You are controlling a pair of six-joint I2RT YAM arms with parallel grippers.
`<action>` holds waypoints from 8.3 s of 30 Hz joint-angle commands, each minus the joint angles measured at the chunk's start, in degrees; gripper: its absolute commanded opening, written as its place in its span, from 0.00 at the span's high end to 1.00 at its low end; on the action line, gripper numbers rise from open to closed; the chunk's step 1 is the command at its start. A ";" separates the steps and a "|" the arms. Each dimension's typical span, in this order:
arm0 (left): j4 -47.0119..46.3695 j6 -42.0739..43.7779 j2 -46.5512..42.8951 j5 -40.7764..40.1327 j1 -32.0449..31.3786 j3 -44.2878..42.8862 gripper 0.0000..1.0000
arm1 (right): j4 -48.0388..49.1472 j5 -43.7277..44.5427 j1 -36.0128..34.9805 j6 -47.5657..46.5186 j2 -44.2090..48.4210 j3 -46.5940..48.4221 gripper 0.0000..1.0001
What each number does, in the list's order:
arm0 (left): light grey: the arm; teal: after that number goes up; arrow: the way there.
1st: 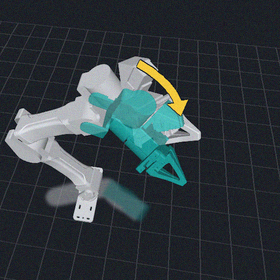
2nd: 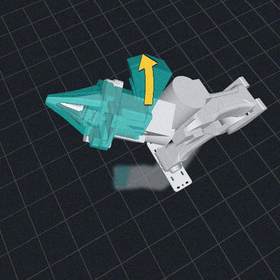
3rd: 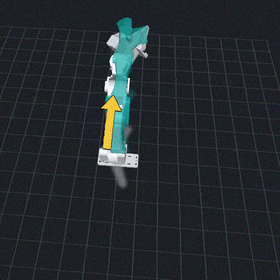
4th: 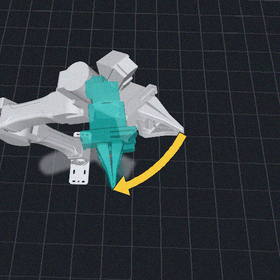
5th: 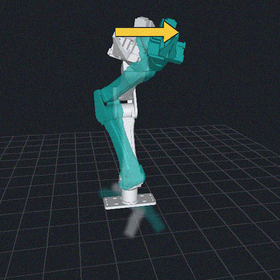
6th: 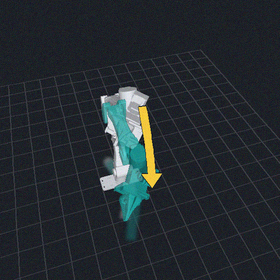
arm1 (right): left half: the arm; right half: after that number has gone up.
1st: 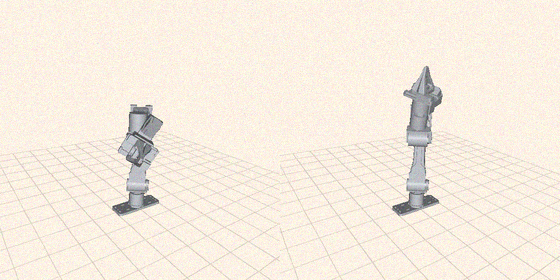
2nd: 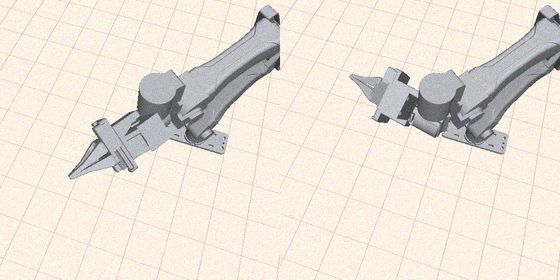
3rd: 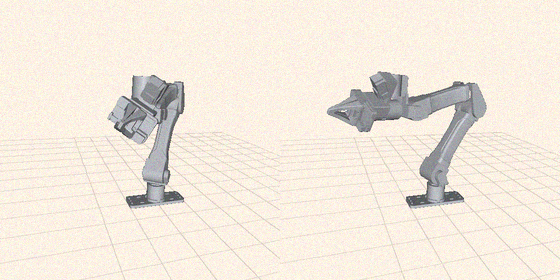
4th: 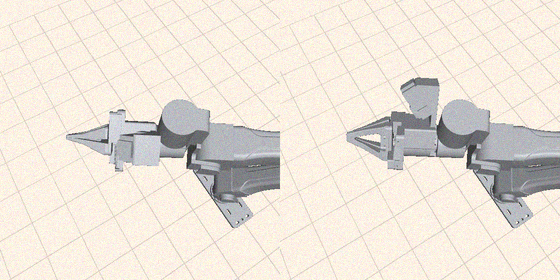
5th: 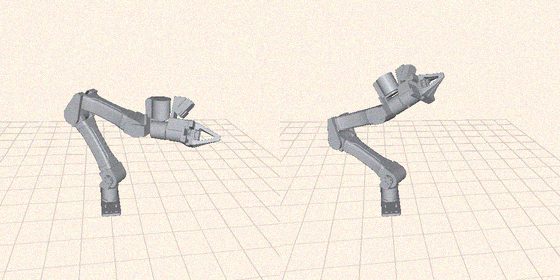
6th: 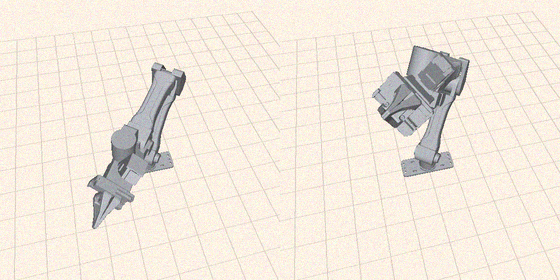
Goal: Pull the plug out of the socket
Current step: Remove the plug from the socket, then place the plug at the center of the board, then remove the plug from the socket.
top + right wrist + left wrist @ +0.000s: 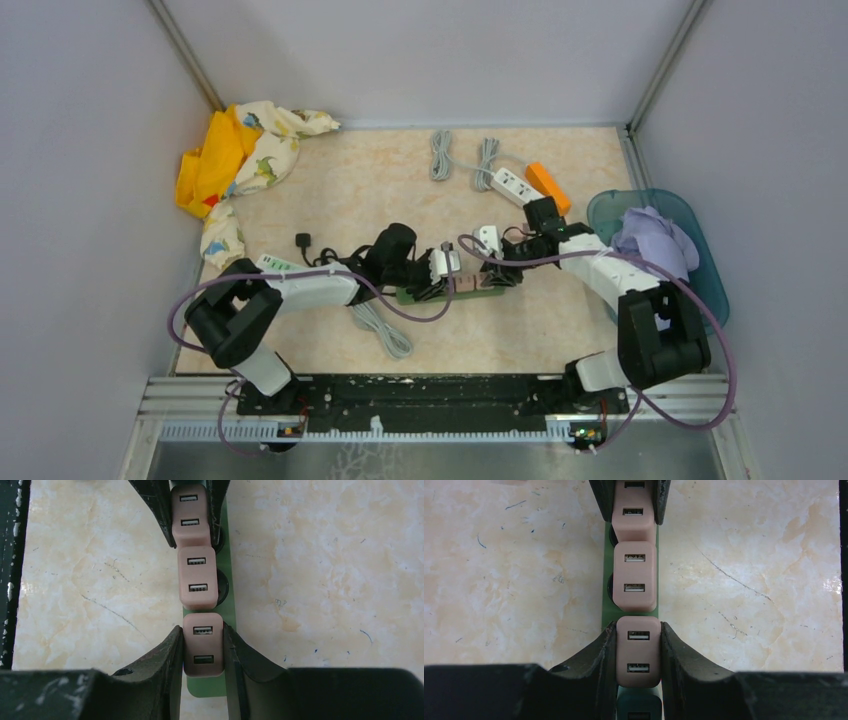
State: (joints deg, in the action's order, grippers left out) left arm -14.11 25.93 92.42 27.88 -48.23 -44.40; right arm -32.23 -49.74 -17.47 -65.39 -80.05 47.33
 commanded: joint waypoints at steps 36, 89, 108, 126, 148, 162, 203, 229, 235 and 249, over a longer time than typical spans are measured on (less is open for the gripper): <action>2.55 -0.06 0.03 0.14 -0.11 0.90 1.00 | 1.55 -11.15 0.70 1.39 0.58 3.94 1.00; 1.18 -0.18 -1.27 0.00 -0.05 2.32 1.00 | -12.97 -19.76 12.52 -5.46 3.91 10.41 1.00; 0.36 -0.30 -2.11 -0.17 -0.07 3.24 1.00 | 44.02 17.93 17.03 52.90 5.72 -5.10 0.98; -0.30 -0.45 -2.68 -0.38 -0.11 3.88 1.00 | 39.20 35.86 17.06 49.31 -2.48 -1.83 0.71; -1.03 -0.53 -3.17 -0.63 -0.20 4.53 1.00 | 30.89 7.19 17.07 39.84 4.53 -0.96 0.44; 0.99 -1.18 -0.68 -1.58 -0.15 1.80 0.63 | 28.11 -8.73 17.04 36.12 7.94 -1.29 0.45; -32.96 -12.39 -31.30 -12.43 2.89 33.54 0.00 | 8.13 -13.29 2.42 8.55 5.97 0.20 0.31; -29.92 -10.26 -28.17 -7.05 2.96 31.04 0.14 | 10.99 7.35 -13.37 7.77 -2.87 1.18 0.75; -29.92 -10.20 -28.17 -6.96 2.98 31.05 0.13 | 9.79 7.28 -13.37 7.29 -2.92 1.91 0.89; -28.63 -10.23 -26.84 -6.87 2.96 29.52 0.00 | 4.30 7.65 -13.37 5.55 -3.49 4.84 1.00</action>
State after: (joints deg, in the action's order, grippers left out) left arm -43.35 15.29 64.69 19.77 -45.50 -12.51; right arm -26.63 -40.88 -30.28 -57.98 -83.74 48.88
